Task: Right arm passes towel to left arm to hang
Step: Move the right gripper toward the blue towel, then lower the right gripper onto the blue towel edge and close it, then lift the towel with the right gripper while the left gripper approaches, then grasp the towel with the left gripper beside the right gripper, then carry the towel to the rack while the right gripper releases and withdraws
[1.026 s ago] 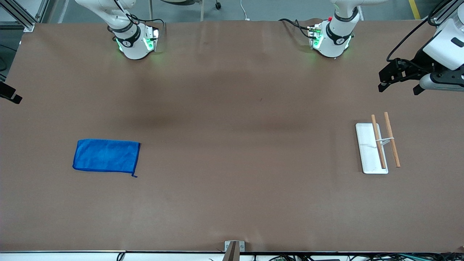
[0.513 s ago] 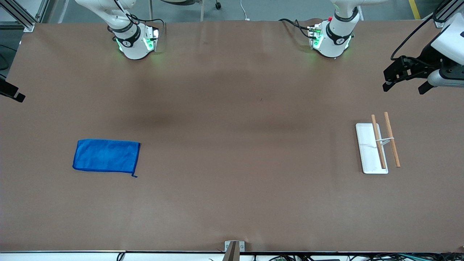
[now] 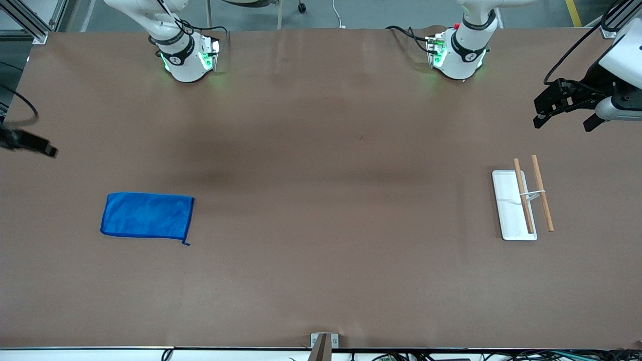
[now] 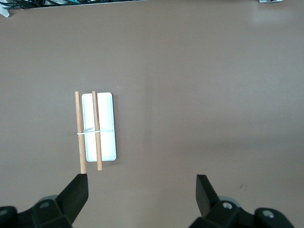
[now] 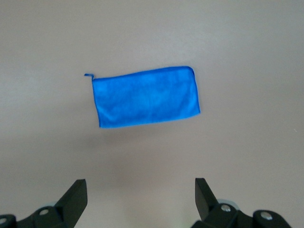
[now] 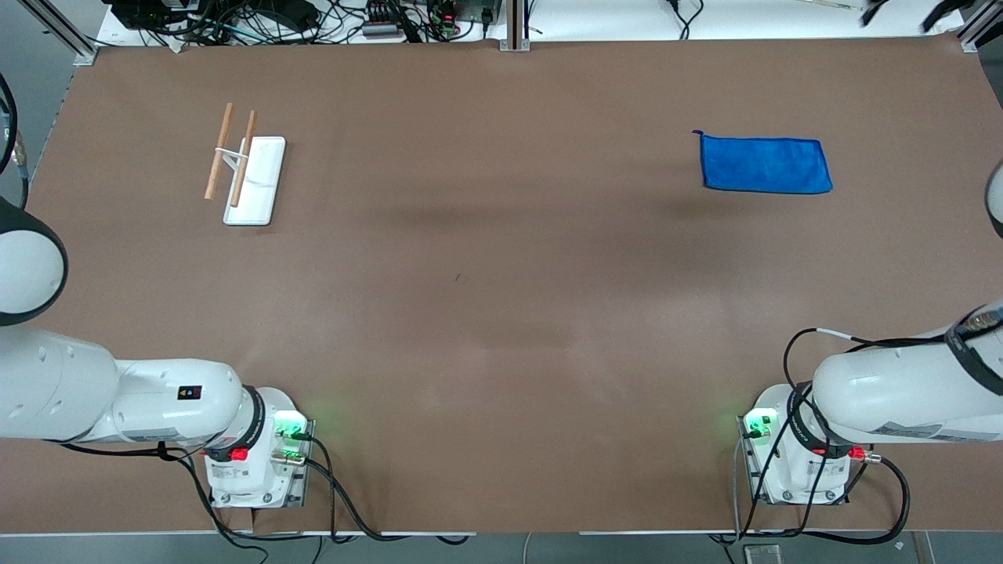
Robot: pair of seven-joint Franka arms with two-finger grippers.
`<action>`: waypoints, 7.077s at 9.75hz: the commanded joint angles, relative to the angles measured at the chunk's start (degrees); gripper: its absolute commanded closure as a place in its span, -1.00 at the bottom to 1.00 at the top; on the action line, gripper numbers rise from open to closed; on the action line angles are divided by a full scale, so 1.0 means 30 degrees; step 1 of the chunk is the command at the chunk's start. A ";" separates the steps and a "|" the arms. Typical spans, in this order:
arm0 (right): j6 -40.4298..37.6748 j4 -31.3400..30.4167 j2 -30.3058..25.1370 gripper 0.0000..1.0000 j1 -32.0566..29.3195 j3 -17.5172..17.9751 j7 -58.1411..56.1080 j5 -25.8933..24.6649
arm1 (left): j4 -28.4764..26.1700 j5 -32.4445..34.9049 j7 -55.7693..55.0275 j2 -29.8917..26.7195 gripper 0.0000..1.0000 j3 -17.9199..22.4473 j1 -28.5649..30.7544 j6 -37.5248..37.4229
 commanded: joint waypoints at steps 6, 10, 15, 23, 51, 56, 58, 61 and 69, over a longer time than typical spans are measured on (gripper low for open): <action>1.5059 -0.9161 0.4093 -1.00 0.0433 -0.0003 -0.1170 -0.1932 | -0.0491 0.0255 0.0102 0.0037 -0.99 0.0053 0.0438 0.0411; 1.9843 -1.0838 0.6144 -0.99 0.0020 -0.0003 -0.1526 -0.1932 | -0.0462 0.0342 0.0014 0.0066 -1.00 0.0053 0.0438 0.0411; 2.1440 -1.1753 0.6207 0.54 -0.0183 0.0026 -0.2522 -0.1874 | -0.0462 0.0400 0.0336 0.0066 -0.99 0.0111 0.0671 0.0411; 1.5449 -0.9298 0.5215 1.00 -0.0096 0.0668 -0.2288 -0.1580 | 0.0066 0.0371 -0.0045 0.0241 -1.00 0.0141 0.0642 0.0265; 1.1742 -0.5835 0.1900 1.00 0.1339 1.4792 -0.8936 3.7150 | -1.2503 -2.9471 0.8715 0.1207 -0.98 -0.1845 0.0087 0.2510; 1.1772 -0.5835 0.1900 1.00 0.1368 1.4821 -0.9055 3.7150 | -1.2182 -3.0917 0.8510 0.1471 -0.45 -0.3666 0.0116 0.5620; 1.1772 -0.5864 0.1900 1.00 0.1397 1.4821 -0.9142 3.7150 | -1.1626 -3.0947 0.8510 0.1793 0.73 -0.3668 0.0116 0.6122; 1.1801 -0.5864 0.1900 1.00 0.1369 1.4821 -0.9172 3.7150 | -1.1070 -3.0744 0.8626 0.1765 1.00 -0.3639 0.0203 0.6912; 1.1977 -0.6069 0.1871 -1.00 0.0523 1.4646 -0.8911 3.5435 | -1.0160 -2.3491 0.8539 0.1678 1.00 -0.1595 0.0350 0.6944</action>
